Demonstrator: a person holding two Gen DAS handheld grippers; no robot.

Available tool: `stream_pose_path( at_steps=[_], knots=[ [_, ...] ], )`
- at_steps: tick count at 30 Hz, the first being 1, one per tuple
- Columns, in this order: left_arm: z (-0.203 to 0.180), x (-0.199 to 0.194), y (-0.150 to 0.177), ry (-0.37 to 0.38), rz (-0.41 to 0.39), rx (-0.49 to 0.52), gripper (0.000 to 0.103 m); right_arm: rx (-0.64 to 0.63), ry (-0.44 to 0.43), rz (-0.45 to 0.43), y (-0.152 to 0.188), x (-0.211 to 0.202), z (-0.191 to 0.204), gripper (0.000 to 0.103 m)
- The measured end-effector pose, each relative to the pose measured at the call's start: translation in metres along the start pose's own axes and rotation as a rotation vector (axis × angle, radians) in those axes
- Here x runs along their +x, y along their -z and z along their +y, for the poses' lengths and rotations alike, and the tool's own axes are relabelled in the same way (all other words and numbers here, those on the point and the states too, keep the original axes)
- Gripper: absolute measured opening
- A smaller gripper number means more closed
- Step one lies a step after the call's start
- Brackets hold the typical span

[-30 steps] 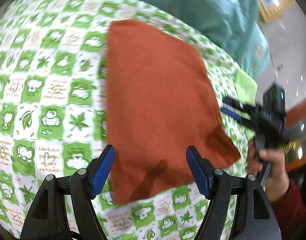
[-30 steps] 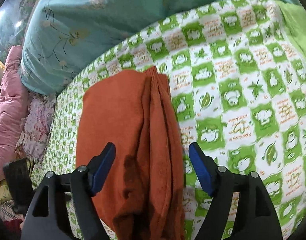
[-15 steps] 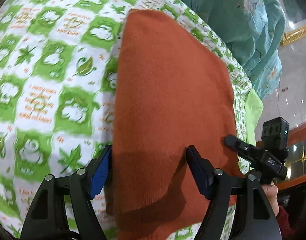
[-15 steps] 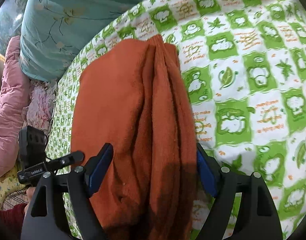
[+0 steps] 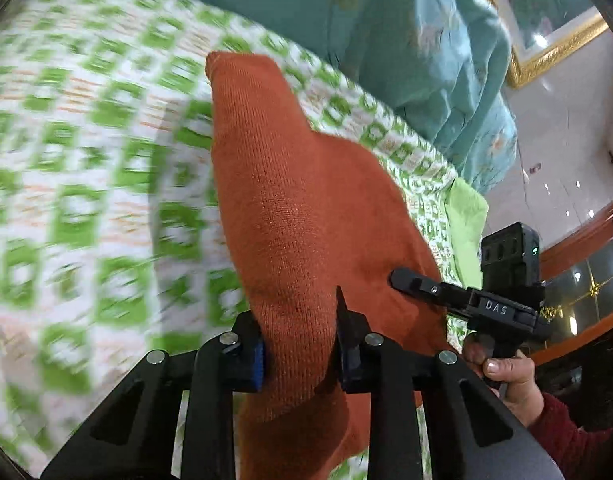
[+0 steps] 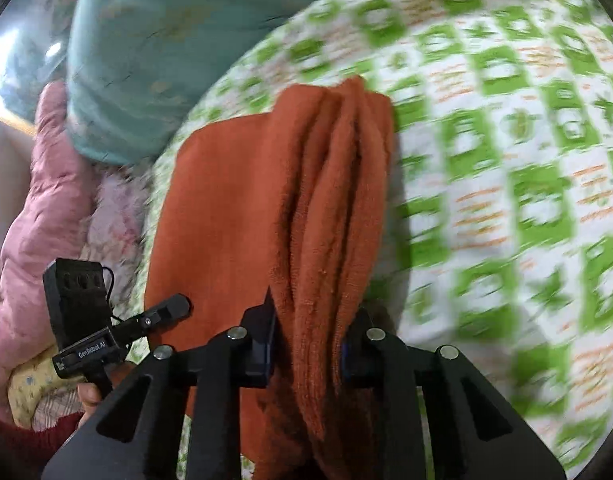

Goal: Fold small clothes

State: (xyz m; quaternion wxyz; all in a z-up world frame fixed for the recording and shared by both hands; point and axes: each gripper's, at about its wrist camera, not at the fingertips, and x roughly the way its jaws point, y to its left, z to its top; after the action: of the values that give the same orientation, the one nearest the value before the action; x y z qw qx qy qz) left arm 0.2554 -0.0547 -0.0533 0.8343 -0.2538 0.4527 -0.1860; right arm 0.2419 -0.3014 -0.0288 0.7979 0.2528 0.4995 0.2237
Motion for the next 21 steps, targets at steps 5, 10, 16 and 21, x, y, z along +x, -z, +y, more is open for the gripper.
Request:
stream_pose_path(
  at_steps=[5, 10, 16, 21],
  knots=[
    [0.033, -0.073, 0.027, -0.061, -0.059, -0.054, 0.025, -0.046, -0.121, 0.039, 0.022, 0.032, 0.045, 0.025],
    [0.077, -0.114, 0.061, -0.119, -0.068, -0.126, 0.025, -0.107, -0.179, 0.125, 0.044, 0.076, 0.079, 0.024],
    [0.122, -0.103, 0.086, -0.120, -0.009, -0.232, 0.034, -0.087, -0.074, 0.185, 0.059, 0.107, 0.071, 0.030],
    [0.130, -0.108, 0.070, -0.138, 0.006, -0.217, 0.044, -0.132, 0.023, 0.187, 0.052, 0.100, 0.082, 0.044]
  ],
)
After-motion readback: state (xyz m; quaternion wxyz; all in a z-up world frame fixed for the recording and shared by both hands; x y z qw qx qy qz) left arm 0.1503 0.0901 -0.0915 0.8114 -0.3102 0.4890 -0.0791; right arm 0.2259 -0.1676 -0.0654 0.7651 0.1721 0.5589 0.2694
